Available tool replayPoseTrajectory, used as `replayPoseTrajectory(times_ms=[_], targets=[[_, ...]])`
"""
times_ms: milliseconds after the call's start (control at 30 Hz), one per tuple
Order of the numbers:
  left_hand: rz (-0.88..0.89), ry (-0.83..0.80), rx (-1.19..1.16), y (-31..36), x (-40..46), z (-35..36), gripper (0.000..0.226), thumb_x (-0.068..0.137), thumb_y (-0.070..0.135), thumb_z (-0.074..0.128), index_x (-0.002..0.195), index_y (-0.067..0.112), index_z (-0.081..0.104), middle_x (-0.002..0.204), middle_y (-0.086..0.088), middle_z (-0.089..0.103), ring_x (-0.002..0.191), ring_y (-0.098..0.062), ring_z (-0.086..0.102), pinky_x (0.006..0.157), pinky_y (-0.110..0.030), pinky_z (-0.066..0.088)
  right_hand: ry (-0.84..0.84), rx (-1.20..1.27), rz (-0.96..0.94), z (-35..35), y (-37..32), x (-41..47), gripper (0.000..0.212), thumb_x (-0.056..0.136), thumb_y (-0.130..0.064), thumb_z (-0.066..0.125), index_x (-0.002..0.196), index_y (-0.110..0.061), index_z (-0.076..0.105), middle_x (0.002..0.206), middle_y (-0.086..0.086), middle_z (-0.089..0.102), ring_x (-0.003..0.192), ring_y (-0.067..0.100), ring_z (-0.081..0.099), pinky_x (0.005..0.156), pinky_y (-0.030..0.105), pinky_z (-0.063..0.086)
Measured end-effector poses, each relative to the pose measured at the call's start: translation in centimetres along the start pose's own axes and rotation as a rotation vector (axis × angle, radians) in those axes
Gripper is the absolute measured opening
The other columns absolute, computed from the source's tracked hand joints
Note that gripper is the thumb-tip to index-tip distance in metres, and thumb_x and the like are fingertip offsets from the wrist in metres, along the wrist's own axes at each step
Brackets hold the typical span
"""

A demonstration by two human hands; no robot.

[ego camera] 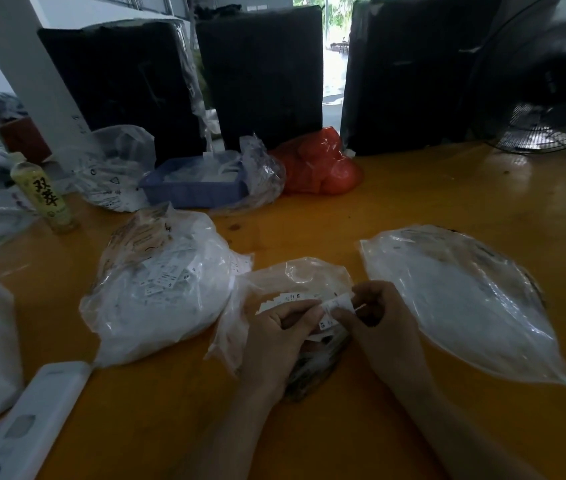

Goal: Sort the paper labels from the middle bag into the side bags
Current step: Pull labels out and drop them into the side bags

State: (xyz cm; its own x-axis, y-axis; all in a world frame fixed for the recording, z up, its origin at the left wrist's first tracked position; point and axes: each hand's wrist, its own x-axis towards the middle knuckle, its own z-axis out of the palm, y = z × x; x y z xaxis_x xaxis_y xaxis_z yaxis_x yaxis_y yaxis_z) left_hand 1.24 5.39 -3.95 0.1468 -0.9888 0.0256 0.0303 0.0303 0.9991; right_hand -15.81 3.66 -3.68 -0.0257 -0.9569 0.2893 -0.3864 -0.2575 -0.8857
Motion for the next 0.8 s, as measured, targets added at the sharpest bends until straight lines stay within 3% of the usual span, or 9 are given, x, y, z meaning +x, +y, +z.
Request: replayPoseTrajectory(times_ms=[100, 233, 333, 433, 500, 600, 667, 733, 800], targets=[[-0.016, 0.020, -0.019, -0.1, 0.2, 0.0, 0.015, 0.089, 0.033, 0.080, 0.096, 0.046, 0.082, 0.098, 0.013, 0.081, 0.088, -0.008, 0.078, 0.069, -0.026, 0.063, -0.001, -0.015, 0.010, -0.2, 0.0, 0.0, 0.018, 0.087, -0.033, 0.074, 0.096, -0.041, 0.061, 0.095, -0.020, 0.065, 0.092, -0.011, 0.060, 0.073, 0.012, 0.054], [-0.010, 0.002, 0.000, -0.1, 0.0, -0.1, 0.018, 0.083, 0.048, 0.078, 0.102, 0.048, 0.080, 0.099, 0.012, 0.081, 0.090, -0.008, 0.078, 0.070, -0.027, 0.064, -0.060, -0.090, -0.083, -0.2, -0.8, -0.4, 0.023, 0.089, -0.028, 0.071, 0.093, -0.049, 0.061, 0.091, -0.029, 0.063, 0.093, -0.014, 0.060, 0.075, 0.007, 0.049], [-0.020, 0.000, 0.003, 0.0, 0.0, -0.2, 0.025, 0.080, 0.056, 0.077, 0.104, 0.047, 0.079, 0.099, 0.010, 0.081, 0.090, -0.011, 0.079, 0.073, -0.031, 0.065, -0.068, -0.113, -0.183, -0.1, -1.3, -0.4, 0.012, 0.092, -0.036, 0.063, 0.102, -0.036, 0.070, 0.089, -0.032, 0.060, 0.093, -0.020, 0.057, 0.073, 0.001, 0.044], [-0.057, 0.023, 0.010, 0.1, 0.2, -0.2, 0.020, 0.085, 0.057, 0.078, 0.101, 0.045, 0.080, 0.099, 0.008, 0.081, 0.093, -0.011, 0.078, 0.080, -0.039, 0.065, -0.134, -0.069, -0.198, -0.3, -1.7, -0.4, 0.039, 0.086, -0.055, 0.051, 0.105, -0.029, 0.073, 0.095, -0.025, 0.065, 0.094, -0.009, 0.060, 0.073, 0.008, 0.049], [-0.056, 0.008, 0.040, 0.1, 0.2, -0.2, 0.027, 0.085, 0.063, 0.076, 0.100, 0.041, 0.082, 0.099, 0.006, 0.081, 0.095, -0.013, 0.078, 0.084, -0.044, 0.064, -0.184, -0.097, -0.207, -0.3, -1.6, -0.3, 0.028, 0.088, -0.046, 0.059, 0.103, -0.029, 0.075, 0.098, -0.020, 0.067, 0.093, 0.000, 0.061, 0.074, 0.016, 0.052], [-0.020, -0.028, 0.080, 0.4, 0.0, -0.4, 0.023, 0.091, 0.059, 0.071, 0.101, 0.040, 0.082, 0.099, 0.006, 0.081, 0.095, -0.014, 0.078, 0.078, -0.036, 0.064, -0.145, -0.141, -0.228, -0.2, -1.5, -0.5, 0.013, 0.090, -0.028, 0.068, 0.101, -0.031, 0.074, 0.093, -0.025, 0.064, 0.092, -0.006, 0.058, 0.075, 0.010, 0.047], [-0.014, -0.040, 0.086, 0.9, -0.1, -0.4, 0.012, 0.096, 0.048, 0.070, 0.103, 0.045, 0.080, 0.098, 0.008, 0.081, 0.093, -0.012, 0.077, 0.074, -0.029, 0.063, -0.102, -0.087, -0.202, -0.5, -1.7, -0.6, 0.011, 0.091, -0.034, 0.064, 0.100, -0.037, 0.069, 0.091, -0.027, 0.065, 0.089, -0.010, 0.059, 0.075, 0.007, 0.047], [0.059, 0.005, 0.173, 1.6, -0.3, -0.6, 0.013, 0.098, 0.042, 0.069, 0.102, 0.050, 0.078, 0.097, 0.013, 0.079, 0.089, -0.006, 0.075, 0.073, -0.024, 0.060, -0.052, -0.003, -0.173, -0.9, -2.0, -0.6, 0.013, 0.092, -0.038, 0.058, 0.102, -0.038, 0.067, 0.091, -0.022, 0.070, 0.085, -0.004, 0.065, 0.073, 0.013, 0.053], [0.141, 0.089, 0.253, 2.7, -0.5, -1.2, 0.014, 0.097, 0.044, 0.069, 0.105, 0.053, 0.076, 0.091, 0.009, 0.078, 0.080, -0.012, 0.073, 0.063, -0.024, 0.058, 0.049, -0.082, -0.184, -1.4, -1.8, -0.5, 0.012, 0.096, -0.028, 0.060, 0.104, -0.027, 0.069, 0.093, -0.014, 0.070, 0.082, 0.004, 0.066, 0.069, 0.020, 0.056]])
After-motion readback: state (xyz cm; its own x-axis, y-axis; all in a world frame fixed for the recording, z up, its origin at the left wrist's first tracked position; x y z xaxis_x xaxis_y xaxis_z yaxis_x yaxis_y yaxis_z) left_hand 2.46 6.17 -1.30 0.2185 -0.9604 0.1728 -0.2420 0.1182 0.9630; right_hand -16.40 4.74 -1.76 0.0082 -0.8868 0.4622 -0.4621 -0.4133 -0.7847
